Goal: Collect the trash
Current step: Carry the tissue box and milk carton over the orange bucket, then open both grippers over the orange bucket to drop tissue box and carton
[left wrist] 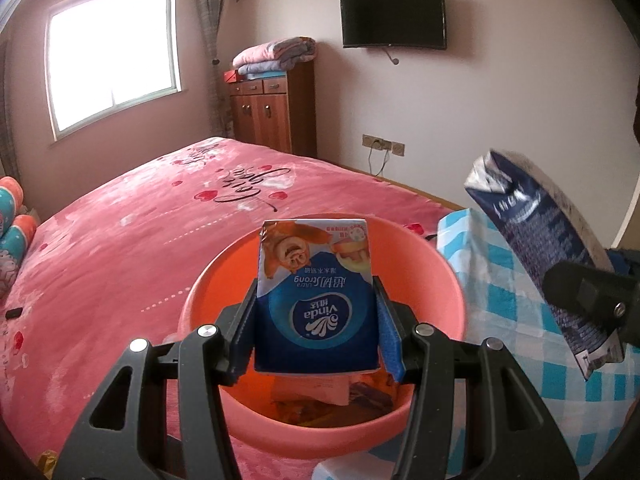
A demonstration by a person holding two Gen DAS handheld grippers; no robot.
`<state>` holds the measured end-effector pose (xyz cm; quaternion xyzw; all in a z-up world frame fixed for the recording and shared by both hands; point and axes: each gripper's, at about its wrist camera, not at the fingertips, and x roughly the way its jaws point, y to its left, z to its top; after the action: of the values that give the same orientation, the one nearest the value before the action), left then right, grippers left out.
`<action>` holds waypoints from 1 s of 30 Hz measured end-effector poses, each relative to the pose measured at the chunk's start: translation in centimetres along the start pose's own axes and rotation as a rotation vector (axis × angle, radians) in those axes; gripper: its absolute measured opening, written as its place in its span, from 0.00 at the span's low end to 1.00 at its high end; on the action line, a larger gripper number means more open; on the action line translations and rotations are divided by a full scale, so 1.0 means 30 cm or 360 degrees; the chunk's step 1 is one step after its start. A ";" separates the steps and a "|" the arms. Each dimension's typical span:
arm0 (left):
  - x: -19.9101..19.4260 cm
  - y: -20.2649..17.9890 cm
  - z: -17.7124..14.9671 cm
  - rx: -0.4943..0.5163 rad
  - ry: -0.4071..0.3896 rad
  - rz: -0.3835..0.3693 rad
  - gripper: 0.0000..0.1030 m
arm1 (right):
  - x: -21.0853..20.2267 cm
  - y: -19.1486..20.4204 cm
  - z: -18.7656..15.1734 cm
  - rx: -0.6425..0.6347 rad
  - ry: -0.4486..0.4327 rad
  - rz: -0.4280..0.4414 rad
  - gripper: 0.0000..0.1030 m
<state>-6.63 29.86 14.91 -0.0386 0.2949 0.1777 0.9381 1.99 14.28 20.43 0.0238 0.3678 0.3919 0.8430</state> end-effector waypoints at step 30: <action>0.139 0.065 -0.021 -0.0032 0.0117 0.0088 0.73 | 0.242 0.030 0.041 0.0062 0.0067 0.0059 0.78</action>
<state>-4.47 32.87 12.10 -0.0464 0.3284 0.2050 0.9208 5.28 20.14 17.25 0.0389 0.3925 0.4006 0.8270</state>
